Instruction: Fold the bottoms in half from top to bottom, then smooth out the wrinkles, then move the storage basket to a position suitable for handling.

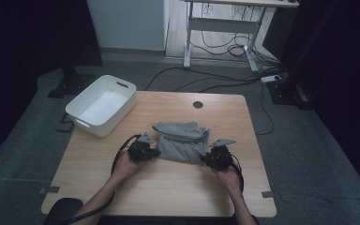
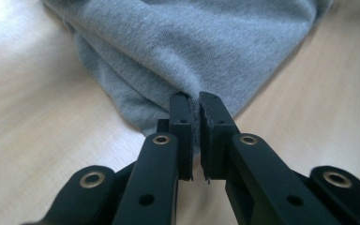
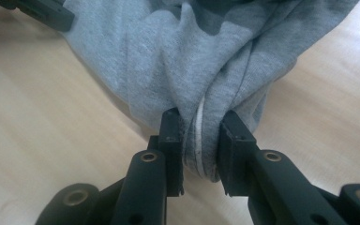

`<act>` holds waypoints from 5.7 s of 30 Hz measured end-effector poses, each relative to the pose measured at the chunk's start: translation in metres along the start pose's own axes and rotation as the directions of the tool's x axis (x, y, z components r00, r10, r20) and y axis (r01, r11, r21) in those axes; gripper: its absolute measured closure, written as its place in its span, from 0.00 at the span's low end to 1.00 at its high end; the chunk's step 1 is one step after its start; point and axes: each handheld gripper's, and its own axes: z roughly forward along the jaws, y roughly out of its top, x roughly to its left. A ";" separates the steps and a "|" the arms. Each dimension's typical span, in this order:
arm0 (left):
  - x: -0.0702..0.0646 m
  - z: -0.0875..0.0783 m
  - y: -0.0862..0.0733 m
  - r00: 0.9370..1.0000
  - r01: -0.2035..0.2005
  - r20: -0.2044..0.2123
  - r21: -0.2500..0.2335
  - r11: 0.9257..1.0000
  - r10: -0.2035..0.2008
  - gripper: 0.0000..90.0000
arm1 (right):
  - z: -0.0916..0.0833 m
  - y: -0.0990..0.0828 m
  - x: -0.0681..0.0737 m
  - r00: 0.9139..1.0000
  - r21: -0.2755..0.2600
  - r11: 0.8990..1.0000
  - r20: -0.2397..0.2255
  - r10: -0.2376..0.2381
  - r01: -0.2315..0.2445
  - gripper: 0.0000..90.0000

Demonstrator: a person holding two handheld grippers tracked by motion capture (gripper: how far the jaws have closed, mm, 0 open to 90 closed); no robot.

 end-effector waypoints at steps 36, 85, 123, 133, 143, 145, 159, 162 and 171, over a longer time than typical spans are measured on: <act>-0.019 -0.056 -0.027 0.995 -0.007 -0.101 -0.055 0.998 0.002 0.49 | -0.039 -0.005 0.018 0.999 -0.012 1.000 0.032 -0.024 0.025 0.42; 0.032 -0.053 0.054 0.971 0.008 -0.237 -0.079 0.997 -0.026 0.35 | -0.038 0.023 -0.011 0.998 -0.033 0.999 0.062 0.032 -0.030 0.39; 0.010 0.002 0.003 0.959 0.095 -0.269 -0.008 0.995 -0.093 0.25 | 0.045 0.014 -0.009 0.987 0.098 0.994 0.160 0.028 -0.044 0.29; -0.011 -0.015 -0.020 0.980 0.080 -0.186 0.006 0.997 -0.078 0.25 | 0.031 -0.005 0.012 0.992 0.091 0.996 0.124 -0.007 -0.004 0.27; -0.028 -0.026 -0.035 0.986 0.061 -0.158 0.003 0.998 -0.059 0.25 | 0.016 -0.023 0.035 0.995 0.098 0.995 0.098 -0.028 0.018 0.26; -0.027 -0.026 -0.035 0.986 0.062 -0.155 -0.004 0.998 -0.062 0.25 | 0.015 -0.024 0.036 0.994 0.092 0.996 0.103 -0.024 0.014 0.26; 0.000 -0.051 -0.031 0.977 0.115 -0.171 -0.066 0.991 -0.125 0.14 | -0.026 -0.019 0.017 0.987 -0.006 1.000 0.157 0.020 -0.019 0.22; 0.006 -0.056 -0.033 0.973 0.126 -0.187 -0.075 0.989 -0.138 0.14 | -0.030 -0.024 0.010 0.983 0.004 1.000 0.184 0.019 -0.020 0.21; 0.031 -0.079 -0.025 0.959 0.137 -0.238 -0.082 0.987 -0.152 0.11 | -0.038 -0.056 -0.016 0.976 0.042 0.995 0.200 0.082 -0.092 0.18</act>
